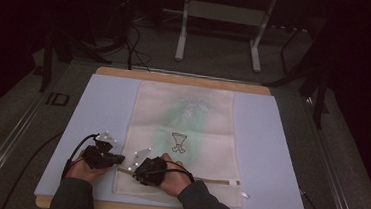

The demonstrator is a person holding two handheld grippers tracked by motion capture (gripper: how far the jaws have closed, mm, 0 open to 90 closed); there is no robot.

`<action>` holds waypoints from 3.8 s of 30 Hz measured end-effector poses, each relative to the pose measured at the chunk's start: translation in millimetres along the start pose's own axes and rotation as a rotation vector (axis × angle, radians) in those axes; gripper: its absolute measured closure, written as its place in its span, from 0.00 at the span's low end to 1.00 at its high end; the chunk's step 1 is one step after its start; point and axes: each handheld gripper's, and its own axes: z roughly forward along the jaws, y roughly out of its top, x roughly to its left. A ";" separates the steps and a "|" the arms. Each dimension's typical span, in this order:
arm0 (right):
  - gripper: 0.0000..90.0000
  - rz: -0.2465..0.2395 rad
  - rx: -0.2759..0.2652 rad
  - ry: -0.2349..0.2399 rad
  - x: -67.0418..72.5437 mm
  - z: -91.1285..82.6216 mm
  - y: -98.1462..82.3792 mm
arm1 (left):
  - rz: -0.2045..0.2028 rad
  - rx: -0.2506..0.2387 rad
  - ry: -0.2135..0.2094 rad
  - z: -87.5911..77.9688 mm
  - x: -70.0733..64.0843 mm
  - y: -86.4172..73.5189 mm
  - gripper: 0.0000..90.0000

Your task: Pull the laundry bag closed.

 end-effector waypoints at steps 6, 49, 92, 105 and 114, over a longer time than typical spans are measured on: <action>0.91 0.004 0.004 0.001 -0.2 -3.7 -4.6 | 0.000 -0.001 0.001 0.0 -0.1 -0.1 1.00; 0.91 -0.008 0.042 -0.021 6.1 -22.8 -21.2 | -0.004 -0.005 -0.003 0.0 0.6 -0.6 1.00; 0.91 0.013 0.076 -0.046 5.0 -47.7 -53.1 | -0.006 -0.004 -0.004 -0.1 0.8 -0.6 1.00; 0.91 0.023 0.078 -0.055 5.6 -55.0 -62.8 | -0.007 -0.005 -0.004 0.0 0.8 -0.7 1.00; 0.91 0.022 0.080 -0.061 4.4 -59.1 -67.5 | -0.009 -0.006 -0.005 0.1 0.7 -0.6 1.00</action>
